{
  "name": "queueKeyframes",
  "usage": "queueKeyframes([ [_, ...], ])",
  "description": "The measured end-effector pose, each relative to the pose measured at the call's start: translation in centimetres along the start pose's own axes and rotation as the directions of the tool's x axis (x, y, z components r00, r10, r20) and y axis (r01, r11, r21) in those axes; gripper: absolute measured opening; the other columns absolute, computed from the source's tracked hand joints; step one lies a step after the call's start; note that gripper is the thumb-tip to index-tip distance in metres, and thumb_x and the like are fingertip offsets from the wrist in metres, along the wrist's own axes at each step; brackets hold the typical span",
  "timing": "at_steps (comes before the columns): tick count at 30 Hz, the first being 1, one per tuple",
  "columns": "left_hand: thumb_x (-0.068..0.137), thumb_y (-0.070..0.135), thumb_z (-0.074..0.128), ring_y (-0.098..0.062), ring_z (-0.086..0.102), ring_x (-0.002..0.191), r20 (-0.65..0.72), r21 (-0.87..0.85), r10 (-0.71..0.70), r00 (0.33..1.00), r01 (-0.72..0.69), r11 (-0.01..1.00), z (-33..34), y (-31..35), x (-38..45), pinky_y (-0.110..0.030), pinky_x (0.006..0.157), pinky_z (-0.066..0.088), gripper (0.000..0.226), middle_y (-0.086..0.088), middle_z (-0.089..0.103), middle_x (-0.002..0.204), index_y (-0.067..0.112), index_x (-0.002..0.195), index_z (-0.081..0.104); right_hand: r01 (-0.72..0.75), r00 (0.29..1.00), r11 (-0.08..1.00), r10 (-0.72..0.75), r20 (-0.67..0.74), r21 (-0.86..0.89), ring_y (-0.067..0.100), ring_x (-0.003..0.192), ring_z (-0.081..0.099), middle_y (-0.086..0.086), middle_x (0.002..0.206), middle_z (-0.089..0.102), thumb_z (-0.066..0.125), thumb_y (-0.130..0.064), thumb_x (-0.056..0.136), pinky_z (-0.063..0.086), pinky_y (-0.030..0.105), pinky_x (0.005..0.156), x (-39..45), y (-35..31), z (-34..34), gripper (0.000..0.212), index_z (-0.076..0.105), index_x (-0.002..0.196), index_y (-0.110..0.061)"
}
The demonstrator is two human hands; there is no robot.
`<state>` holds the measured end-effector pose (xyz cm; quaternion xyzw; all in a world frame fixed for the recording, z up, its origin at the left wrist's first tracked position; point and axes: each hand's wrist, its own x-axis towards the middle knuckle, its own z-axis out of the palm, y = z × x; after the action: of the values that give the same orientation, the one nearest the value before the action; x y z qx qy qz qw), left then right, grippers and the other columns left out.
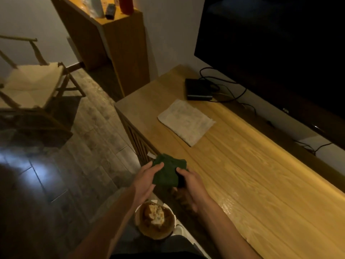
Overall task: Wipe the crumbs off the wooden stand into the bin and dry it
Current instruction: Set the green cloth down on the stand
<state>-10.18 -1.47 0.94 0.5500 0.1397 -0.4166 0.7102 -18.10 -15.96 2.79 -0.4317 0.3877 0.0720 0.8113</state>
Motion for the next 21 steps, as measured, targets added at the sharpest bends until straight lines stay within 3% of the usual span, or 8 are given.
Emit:
queueKeyframes([
  [6, 0.097, 0.031, 0.061, -0.023, 0.071, 0.106, 0.027, 0.276, -0.042, 0.999, 0.033, 0.961, -1.2, 3.2, 6.4, -0.045, 0.094, 0.057, 0.030, -0.005, 0.075, 0.116, 0.020, 0.125, 0.064, 0.078, 0.984, 0.995, -0.068, -0.163, 0.055, 0.021, 0.086, 0.077, 0.006, 0.099, 0.078, 0.063, -0.016, 0.098, 0.062, 0.036, 0.067, 4.9, -0.7, 1.7, 0.019, 0.063, 0.116, -0.020],
  [11, 0.095, 0.021, 0.065, -0.025, 0.075, 0.090, 0.052, 0.471, 0.007, 0.999, -0.031, 0.882, -2.7, 6.9, 12.6, -0.037, 0.076, 0.061, 0.013, -0.014, 0.076, 0.105, 0.013, 0.104, 0.071, 0.136, 0.918, 0.991, -0.134, -0.373, -0.021, 0.020, 0.091, 0.074, 0.004, 0.106, 0.075, 0.065, -0.020, 0.098, 0.063, 0.035, 0.073, 9.9, -1.0, 4.4, 0.024, 0.063, 0.120, -0.028],
  [14, 0.094, 0.018, 0.066, -0.021, 0.074, 0.092, 0.094, 0.593, 0.005, 0.996, -0.060, 0.803, -3.4, 9.0, 16.1, -0.027, 0.070, 0.060, 0.003, -0.005, 0.076, 0.097, 0.019, 0.094, 0.069, 0.145, 0.854, 0.986, -0.165, -0.493, -0.081, 0.022, 0.100, 0.070, 0.006, 0.110, 0.072, 0.063, -0.023, 0.099, 0.062, 0.044, 0.086, 12.9, -0.8, 6.2, 0.022, 0.062, 0.120, -0.030],
  [17, 0.093, 0.021, 0.068, 0.010, 0.066, 0.074, 0.100, 0.695, 0.023, 0.995, -0.086, 0.714, -3.9, 10.4, 19.2, -0.006, 0.051, 0.046, 0.019, 0.015, 0.063, 0.083, 0.032, 0.080, 0.060, 0.157, 0.795, 0.974, -0.222, -0.565, -0.162, 0.020, 0.101, 0.069, 0.005, 0.112, 0.072, 0.062, -0.023, 0.100, 0.060, 0.046, 0.090, 15.3, -0.7, 7.6, 0.022, 0.061, 0.121, -0.028],
  [21, 0.090, 0.032, 0.070, 0.006, 0.053, 0.072, 0.109, 0.854, 0.029, 0.994, -0.109, 0.508, -5.4, 11.0, 22.6, -0.011, 0.056, 0.040, 0.025, 0.024, 0.052, 0.080, 0.036, 0.074, 0.051, 0.123, 0.733, 0.951, -0.279, -0.621, -0.282, 0.021, 0.104, 0.068, 0.004, 0.112, 0.072, 0.064, -0.022, 0.098, 0.057, 0.044, 0.092, 17.5, -0.2, 8.7, 0.027, 0.063, 0.125, -0.019],
])
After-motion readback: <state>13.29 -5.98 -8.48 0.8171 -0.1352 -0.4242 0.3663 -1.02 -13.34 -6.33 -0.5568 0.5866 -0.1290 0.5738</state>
